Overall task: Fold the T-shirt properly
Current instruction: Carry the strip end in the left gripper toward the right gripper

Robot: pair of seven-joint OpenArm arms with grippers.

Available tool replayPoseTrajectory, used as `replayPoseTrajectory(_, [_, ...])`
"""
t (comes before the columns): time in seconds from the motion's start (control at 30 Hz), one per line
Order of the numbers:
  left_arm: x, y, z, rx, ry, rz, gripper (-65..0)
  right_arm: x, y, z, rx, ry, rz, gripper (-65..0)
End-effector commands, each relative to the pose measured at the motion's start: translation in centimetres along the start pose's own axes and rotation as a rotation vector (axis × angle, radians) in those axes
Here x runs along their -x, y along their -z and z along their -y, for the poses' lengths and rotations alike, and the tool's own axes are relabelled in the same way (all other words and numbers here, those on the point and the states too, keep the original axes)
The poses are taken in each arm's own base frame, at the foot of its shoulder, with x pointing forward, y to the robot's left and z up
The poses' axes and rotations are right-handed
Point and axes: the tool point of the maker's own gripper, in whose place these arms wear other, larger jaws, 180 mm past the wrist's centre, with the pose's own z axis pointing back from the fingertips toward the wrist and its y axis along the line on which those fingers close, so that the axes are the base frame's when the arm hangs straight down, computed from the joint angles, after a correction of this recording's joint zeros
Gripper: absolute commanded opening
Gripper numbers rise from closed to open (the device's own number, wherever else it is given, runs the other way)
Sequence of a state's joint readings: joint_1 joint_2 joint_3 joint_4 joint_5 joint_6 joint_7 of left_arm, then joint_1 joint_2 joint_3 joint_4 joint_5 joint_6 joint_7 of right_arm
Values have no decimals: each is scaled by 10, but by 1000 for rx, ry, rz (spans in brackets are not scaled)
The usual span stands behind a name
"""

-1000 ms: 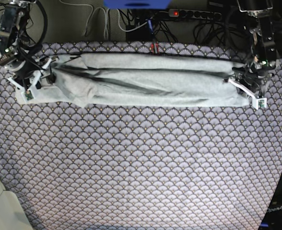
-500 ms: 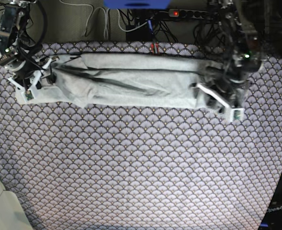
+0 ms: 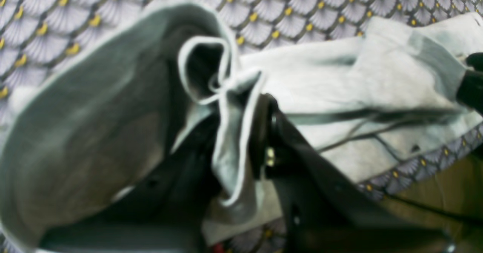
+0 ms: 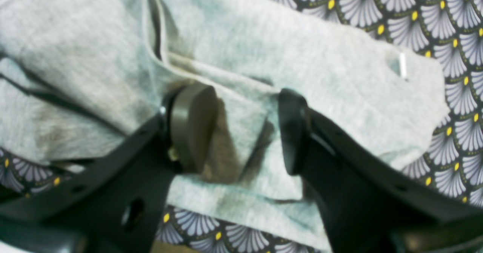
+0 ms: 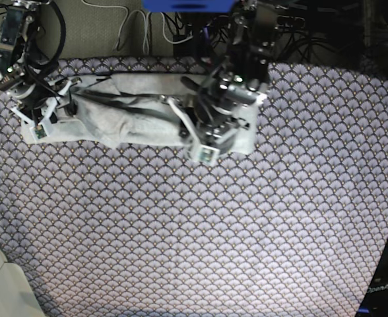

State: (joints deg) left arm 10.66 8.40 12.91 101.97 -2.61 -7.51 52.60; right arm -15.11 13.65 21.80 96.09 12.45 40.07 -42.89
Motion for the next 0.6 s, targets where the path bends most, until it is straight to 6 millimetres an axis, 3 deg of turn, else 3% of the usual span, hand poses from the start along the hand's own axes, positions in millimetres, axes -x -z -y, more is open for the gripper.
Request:
replayPoseTrajectory(0.0, [-9,2,13,36,1,39,-645,-11,-4,6,13,-15,33,-333])
replayPoseTrajectory(0.2, [-3,25,47,123,68,27,-645,-11,-4,6,13,-15,33,-333])
replayPoseTrajectory(0.33, [-14,27,73,217,52,72,-645,-9,-4,6,11,-15,29,-333])
replayPoseTrajectory(0.57, [-18,26,77,246,30,76,-641,-9,-6,10,18,-26,22,-333])
